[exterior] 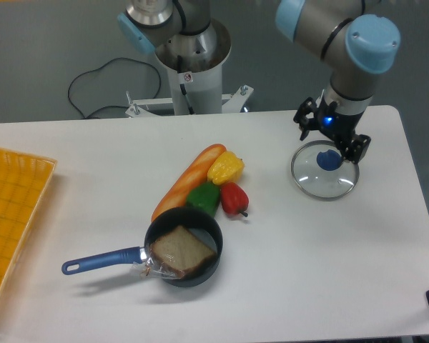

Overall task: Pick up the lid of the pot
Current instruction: 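Lower the open gripper down onto the blue knob of the lid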

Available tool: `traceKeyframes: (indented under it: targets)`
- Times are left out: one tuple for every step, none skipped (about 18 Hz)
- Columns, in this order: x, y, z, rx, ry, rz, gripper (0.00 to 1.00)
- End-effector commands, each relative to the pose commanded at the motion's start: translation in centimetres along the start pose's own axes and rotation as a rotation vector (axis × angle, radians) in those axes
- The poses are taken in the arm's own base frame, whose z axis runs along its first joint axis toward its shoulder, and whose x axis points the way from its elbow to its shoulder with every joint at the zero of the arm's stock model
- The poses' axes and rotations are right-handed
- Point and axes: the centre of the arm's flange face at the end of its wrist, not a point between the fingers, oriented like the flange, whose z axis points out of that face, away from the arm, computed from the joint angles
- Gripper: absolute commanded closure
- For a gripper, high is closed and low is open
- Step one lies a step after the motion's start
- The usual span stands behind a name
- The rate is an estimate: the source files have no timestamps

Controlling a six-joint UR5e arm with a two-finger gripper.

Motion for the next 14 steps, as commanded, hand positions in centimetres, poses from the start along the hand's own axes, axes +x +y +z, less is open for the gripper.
traceKeyframes:
  targets:
    - [-0.2,0.5,0.2,0.0,0.004,-0.051,0.0]
    - [-0.2,0.8,0.7,-0.005,0.014,-0.098,0.0]
    - [-0.4,1.0,1.0,-0.006,0.017,-0.142,0.0]
    - [-0.6,1.4,1.2,-0.016,0.017,-0.19,0.0]
    - [-1.0,1.8,1.8,-0.039,0.021,-0.24,0.0]
    - [-1.3,2.1,2.1,-0.063,0.014,-0.283,0.0]
    - [-1.6,2.3,2.5,-0.082,0.003,-0.318,0.0]
    - [-1.8,2.4,2.7,-0.086,-0.006,-0.352,0.0]
    - [-2.0,2.4,3.0,-0.087,-0.01,-0.384,0.0]
    - [-2.2,2.4,3.5,-0.089,-0.005,-0.407,0.0]
    - [-2.2,2.4,3.9,-0.091,0.0,-0.424,0.0]
    - [-2.4,2.5,4.4,-0.094,0.008,-0.448,0.0]
    - [-2.4,2.5,4.6,-0.094,0.01,-0.484,0.0]
    - [-2.5,2.4,4.9,-0.095,0.009,-0.522,0.0]
